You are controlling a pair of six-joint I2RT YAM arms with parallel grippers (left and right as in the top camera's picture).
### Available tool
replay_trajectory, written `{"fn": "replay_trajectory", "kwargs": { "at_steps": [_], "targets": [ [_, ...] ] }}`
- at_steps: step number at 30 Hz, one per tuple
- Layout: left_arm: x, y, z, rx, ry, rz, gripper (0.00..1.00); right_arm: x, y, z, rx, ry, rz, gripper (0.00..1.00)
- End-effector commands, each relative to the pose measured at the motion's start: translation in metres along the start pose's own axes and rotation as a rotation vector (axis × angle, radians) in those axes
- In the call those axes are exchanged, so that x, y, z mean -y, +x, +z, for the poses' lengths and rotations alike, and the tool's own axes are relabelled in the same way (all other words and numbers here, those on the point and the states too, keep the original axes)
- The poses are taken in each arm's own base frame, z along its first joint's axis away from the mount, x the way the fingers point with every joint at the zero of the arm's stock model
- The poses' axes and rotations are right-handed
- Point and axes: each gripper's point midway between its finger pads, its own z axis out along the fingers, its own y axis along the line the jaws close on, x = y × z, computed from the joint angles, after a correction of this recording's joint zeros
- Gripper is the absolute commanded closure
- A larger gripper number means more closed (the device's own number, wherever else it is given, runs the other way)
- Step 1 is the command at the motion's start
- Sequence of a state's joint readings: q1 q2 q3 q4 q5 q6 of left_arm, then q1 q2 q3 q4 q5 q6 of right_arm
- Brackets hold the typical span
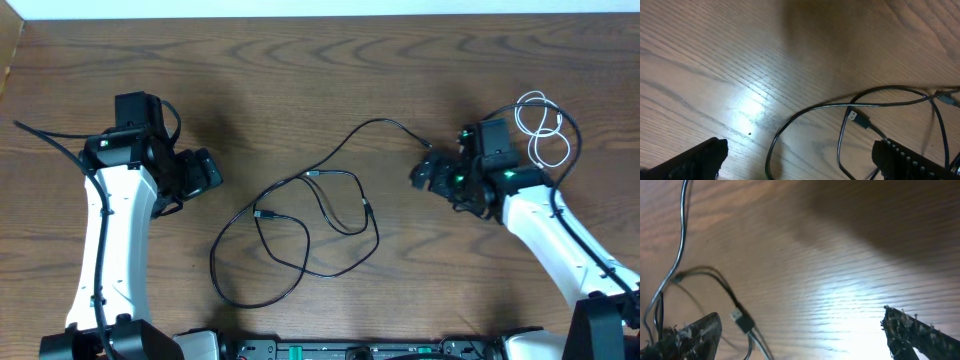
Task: Untangle cables
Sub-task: 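Release the white cable and move the right gripper left toward the black cables, then lower the right gripper onto the black cable tangle at center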
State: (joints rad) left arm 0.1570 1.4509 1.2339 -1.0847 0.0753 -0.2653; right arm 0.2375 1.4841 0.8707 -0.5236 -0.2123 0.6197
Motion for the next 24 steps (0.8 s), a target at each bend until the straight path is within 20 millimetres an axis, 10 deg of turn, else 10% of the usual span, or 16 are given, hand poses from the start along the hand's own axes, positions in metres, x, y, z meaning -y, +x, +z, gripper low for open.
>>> {"fn": "replay_trajectory", "kwargs": {
  "at_steps": [1,24],
  "targets": [
    [-0.002,-0.004,-0.006,0.024,-0.002,-0.009,0.02,-0.007,0.013,0.009,-0.031,0.015,-0.050,0.01],
    [-0.002,-0.004,-0.006,0.024,-0.002,-0.009,0.02,-0.023,0.054,0.069,-0.122,0.073,-0.180,0.04]
  ]
}}
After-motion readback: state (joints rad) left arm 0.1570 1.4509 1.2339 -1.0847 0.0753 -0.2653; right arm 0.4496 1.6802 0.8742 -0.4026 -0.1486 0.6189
